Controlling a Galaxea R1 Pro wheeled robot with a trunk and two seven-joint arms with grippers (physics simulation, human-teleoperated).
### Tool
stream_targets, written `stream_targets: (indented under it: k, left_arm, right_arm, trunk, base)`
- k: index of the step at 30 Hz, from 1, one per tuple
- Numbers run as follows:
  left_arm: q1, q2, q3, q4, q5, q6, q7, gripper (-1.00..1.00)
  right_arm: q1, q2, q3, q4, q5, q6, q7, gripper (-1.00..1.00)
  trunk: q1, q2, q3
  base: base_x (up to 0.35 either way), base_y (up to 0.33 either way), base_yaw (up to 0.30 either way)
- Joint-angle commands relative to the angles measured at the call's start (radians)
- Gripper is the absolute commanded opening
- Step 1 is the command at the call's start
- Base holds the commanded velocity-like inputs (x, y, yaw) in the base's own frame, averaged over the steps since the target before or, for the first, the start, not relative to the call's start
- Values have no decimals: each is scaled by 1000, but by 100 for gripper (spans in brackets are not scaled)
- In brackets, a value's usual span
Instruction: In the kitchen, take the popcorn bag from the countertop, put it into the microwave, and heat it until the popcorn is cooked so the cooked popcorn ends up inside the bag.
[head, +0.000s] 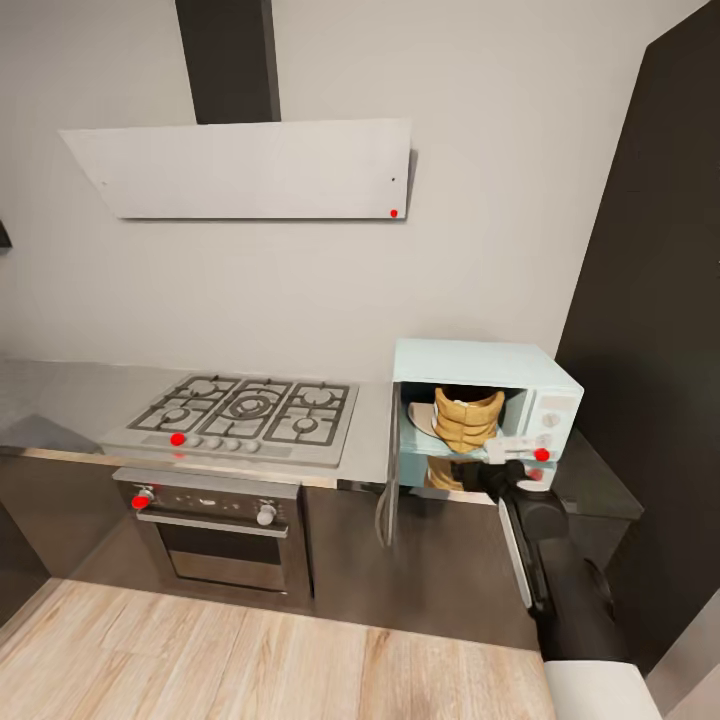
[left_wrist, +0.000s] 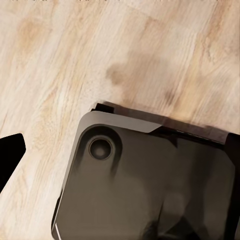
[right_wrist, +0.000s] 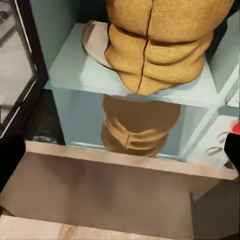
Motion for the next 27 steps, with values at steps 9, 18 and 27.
stream_targets:
  k: [9, 18, 27]
  left_arm:
    - [-1, 0, 4, 0, -1, -5, -1, 100]
    - [0, 1, 4, 0, 0, -2, 2, 100]
    - [2, 1, 6, 1, 1, -2, 3, 100]
  right_arm:
    - [6, 2, 42, 156, 12, -228, 9, 100]
    - [6, -7, 25, 210, 10, -338, 8, 100]
    - [0, -7, 22, 263, 11, -380, 0, 100]
  trunk:
    - [0, -2, -2]
    - [0, -2, -2]
    - [0, -2, -2]
  base:
    - [0, 0, 0]
    - [171, 0, 0]
    - [105, 0, 0]
